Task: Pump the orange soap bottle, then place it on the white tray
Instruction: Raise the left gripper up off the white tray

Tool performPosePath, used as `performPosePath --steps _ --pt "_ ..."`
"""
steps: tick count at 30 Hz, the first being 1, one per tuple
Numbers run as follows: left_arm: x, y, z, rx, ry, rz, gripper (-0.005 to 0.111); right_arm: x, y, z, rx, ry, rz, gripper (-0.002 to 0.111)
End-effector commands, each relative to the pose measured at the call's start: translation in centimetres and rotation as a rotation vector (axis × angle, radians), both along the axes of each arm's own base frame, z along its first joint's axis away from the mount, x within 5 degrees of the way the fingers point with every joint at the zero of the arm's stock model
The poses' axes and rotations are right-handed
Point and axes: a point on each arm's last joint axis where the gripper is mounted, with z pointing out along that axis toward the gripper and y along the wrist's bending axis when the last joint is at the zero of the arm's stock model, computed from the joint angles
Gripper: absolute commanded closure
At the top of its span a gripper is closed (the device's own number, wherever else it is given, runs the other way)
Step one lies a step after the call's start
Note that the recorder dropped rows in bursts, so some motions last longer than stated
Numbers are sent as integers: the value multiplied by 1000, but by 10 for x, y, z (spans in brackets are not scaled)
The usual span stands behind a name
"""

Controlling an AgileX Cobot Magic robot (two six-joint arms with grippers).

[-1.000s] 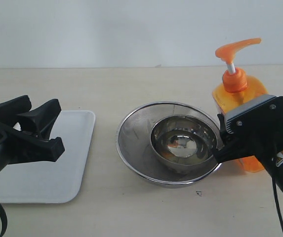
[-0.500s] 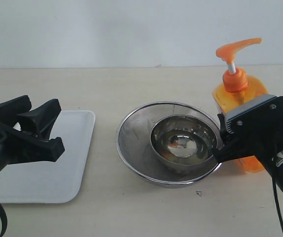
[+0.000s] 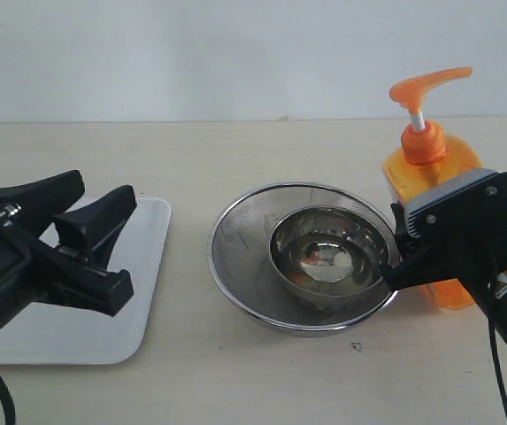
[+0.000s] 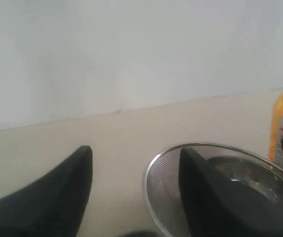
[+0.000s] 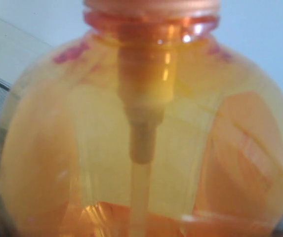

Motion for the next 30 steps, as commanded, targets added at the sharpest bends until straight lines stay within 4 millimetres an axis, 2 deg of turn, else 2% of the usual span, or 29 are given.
performPosePath --steps 1,2,4,5,10,15,18,21,25,28,30 --pt "-3 -4 2 -51 -3 -60 66 0 -1 1 5 -2 -4 108" --pt "-3 -5 3 -43 -15 -74 72 0 -1 1 5 -2 -4 108" --pt "-3 -9 5 -4 -26 -103 95 0 -1 1 7 -2 -5 108" --pt "-3 -12 7 16 -35 -124 102 0 -1 1 7 -2 -5 108" --pt "5 -26 26 74 -109 -152 102 0 -1 1 14 -1 -4 108" --pt "25 -41 49 159 -24 -225 102 0 -1 1 16 -1 -5 108" --pt "38 -48 71 214 7 -284 102 0 -1 1 16 -1 -5 108" --pt "51 -51 103 221 14 -308 102 0 -1 1 16 -1 -5 108" --pt "58 -54 142 271 22 -357 102 0 0 1 18 -1 -1 108" --pt "58 -58 158 342 5 -406 102 0 1 1 16 -2 10 108" --pt "59 -60 162 371 -13 -419 102 0 1 1 16 -2 10 108"
